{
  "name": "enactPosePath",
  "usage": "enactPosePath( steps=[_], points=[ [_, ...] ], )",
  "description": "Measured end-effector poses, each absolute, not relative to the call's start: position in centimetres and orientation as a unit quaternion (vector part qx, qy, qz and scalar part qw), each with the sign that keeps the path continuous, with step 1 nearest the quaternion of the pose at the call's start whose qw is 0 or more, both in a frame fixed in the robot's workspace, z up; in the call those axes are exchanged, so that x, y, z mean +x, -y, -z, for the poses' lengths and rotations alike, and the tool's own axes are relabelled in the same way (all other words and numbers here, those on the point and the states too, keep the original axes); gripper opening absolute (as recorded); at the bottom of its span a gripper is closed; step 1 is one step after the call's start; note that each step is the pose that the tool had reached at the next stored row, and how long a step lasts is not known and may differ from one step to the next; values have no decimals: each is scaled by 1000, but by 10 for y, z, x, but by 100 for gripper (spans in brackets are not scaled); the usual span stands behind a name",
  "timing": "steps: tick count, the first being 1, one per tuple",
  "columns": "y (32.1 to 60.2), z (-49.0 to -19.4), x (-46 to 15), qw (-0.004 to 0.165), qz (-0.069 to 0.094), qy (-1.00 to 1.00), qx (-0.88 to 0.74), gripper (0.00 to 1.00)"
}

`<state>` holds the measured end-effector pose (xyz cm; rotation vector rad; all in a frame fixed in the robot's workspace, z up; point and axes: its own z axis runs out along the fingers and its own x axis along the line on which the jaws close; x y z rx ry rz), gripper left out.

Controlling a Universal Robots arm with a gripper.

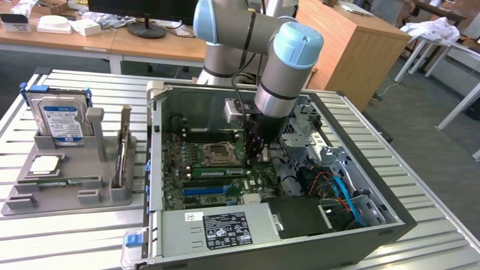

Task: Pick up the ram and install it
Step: 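Press down the ram until it locks into place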

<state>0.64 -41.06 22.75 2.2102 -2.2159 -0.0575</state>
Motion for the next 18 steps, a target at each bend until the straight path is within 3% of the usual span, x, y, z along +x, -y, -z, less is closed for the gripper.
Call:
enactPosePath(
  steps=[18],
  points=[
    [411, -270, 6, 6, 18, 708, 706, 10]
  ],
)
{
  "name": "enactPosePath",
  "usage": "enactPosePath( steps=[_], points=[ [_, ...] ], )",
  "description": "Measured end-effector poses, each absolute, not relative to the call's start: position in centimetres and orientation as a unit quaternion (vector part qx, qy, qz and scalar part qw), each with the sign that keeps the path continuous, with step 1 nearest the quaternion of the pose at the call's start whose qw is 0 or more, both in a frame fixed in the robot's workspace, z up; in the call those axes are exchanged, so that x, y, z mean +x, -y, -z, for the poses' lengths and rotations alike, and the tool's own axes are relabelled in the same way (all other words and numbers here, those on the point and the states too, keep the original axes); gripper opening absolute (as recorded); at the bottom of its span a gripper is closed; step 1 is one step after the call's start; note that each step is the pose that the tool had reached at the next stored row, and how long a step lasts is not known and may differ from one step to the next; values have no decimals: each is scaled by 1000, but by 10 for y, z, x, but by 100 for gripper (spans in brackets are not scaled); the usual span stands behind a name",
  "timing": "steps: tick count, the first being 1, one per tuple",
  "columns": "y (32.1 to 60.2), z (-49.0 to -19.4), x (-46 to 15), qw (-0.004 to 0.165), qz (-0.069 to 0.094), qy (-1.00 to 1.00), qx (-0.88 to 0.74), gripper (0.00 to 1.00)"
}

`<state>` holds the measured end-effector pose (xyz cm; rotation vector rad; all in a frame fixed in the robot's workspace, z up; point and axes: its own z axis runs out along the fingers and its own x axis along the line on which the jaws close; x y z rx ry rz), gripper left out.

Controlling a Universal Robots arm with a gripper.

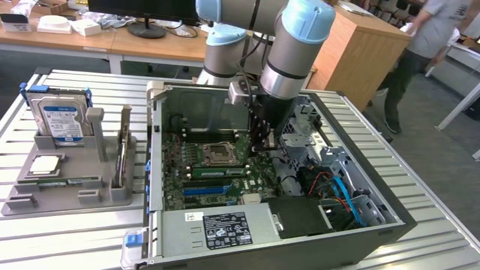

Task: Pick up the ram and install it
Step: 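Press down the ram until it locks into place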

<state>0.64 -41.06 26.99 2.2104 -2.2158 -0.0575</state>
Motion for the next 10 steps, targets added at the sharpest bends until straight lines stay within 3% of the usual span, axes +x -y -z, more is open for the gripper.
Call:
enactPosePath(
  steps=[10],
  points=[
    [411, -291, 6, 6, 18, 708, 706, 10]
  ],
)
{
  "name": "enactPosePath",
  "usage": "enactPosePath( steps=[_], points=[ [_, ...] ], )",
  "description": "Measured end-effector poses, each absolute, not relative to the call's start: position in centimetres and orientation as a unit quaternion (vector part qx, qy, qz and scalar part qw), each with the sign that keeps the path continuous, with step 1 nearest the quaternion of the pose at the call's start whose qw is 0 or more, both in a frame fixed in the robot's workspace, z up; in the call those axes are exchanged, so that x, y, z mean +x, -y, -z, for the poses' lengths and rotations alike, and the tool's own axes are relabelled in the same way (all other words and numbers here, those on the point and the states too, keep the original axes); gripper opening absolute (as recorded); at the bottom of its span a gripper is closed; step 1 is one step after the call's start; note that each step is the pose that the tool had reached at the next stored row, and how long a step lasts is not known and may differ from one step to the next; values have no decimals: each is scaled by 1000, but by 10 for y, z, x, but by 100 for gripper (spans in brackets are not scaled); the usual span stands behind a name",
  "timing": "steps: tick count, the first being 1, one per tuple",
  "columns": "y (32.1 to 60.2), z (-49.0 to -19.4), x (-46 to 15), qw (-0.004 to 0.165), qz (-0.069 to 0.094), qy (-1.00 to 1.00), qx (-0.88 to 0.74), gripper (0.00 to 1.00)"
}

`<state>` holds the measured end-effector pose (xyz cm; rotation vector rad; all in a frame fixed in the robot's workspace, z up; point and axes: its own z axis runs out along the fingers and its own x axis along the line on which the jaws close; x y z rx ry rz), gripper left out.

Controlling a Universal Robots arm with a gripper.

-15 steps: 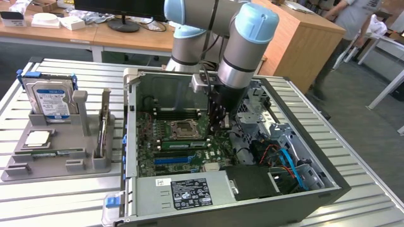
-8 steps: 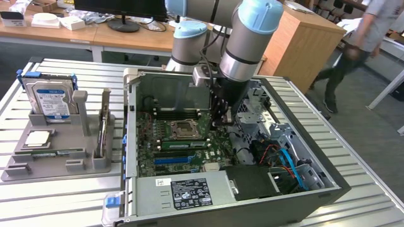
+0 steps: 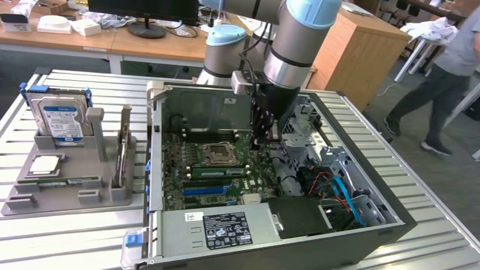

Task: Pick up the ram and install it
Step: 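Press down the ram until it locks into place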

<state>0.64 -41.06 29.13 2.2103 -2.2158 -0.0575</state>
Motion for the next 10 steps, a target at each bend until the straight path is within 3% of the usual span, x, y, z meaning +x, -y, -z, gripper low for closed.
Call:
enactPosePath(
  steps=[10],
  points=[
    [411, -300, 6, 6, 18, 708, 706, 10]
  ],
)
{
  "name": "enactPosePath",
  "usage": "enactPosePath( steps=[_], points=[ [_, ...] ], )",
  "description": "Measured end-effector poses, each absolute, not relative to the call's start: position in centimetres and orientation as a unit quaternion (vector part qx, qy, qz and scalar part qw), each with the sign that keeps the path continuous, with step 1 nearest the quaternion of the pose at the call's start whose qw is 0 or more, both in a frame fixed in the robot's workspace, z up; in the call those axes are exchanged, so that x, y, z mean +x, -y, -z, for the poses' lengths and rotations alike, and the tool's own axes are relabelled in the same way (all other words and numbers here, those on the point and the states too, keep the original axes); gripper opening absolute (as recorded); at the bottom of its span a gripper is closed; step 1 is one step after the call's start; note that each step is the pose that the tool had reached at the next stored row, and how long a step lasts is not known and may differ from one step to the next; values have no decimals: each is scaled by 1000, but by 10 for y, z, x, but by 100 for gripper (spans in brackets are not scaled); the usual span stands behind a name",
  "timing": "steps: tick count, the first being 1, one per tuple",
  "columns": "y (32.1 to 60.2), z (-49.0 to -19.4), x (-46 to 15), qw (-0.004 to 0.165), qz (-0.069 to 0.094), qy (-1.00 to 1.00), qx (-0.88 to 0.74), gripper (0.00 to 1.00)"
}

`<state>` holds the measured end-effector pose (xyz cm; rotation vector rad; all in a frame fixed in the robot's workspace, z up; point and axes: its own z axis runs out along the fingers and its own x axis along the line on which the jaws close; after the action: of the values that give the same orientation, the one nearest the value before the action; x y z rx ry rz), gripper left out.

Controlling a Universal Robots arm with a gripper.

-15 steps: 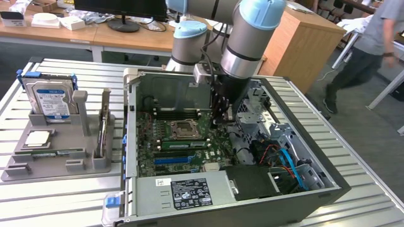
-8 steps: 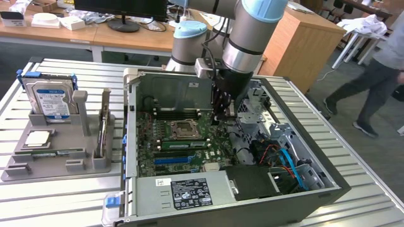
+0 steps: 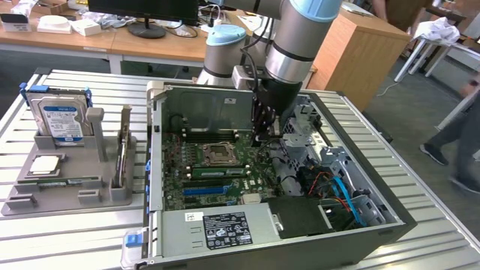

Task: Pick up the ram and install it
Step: 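Press down the ram until it locks into place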

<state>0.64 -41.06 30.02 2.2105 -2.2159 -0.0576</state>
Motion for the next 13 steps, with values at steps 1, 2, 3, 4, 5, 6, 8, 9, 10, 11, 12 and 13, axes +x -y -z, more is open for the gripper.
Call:
enactPosePath(
  steps=[1, 2, 3, 4, 5, 6, 8, 9, 10, 11, 12, 13],
  points=[
    [411, -300, 6, 6, 18, 708, 706, 10],
    [411, -300, 6, 6, 18, 708, 706, 10],
    [411, -300, 6, 6, 18, 708, 706, 10],
    [411, -300, 6, 6, 18, 708, 706, 10],
    [411, -300, 4, 6, 18, 708, 706, 10],
    [411, -300, 2, 6, 18, 708, 706, 10],
    [411, -300, -2, 6, 18, 708, 706, 10],
    [411, -300, -4, 6, 18, 708, 706, 10],
    [411, -300, -7, 6, 18, 708, 706, 10],
    [411, -300, -9, 6, 18, 708, 706, 10],
    [411, -300, -11, 6, 18, 708, 706, 10],
    [411, -300, -14, 6, 18, 708, 706, 10]
  ],
)
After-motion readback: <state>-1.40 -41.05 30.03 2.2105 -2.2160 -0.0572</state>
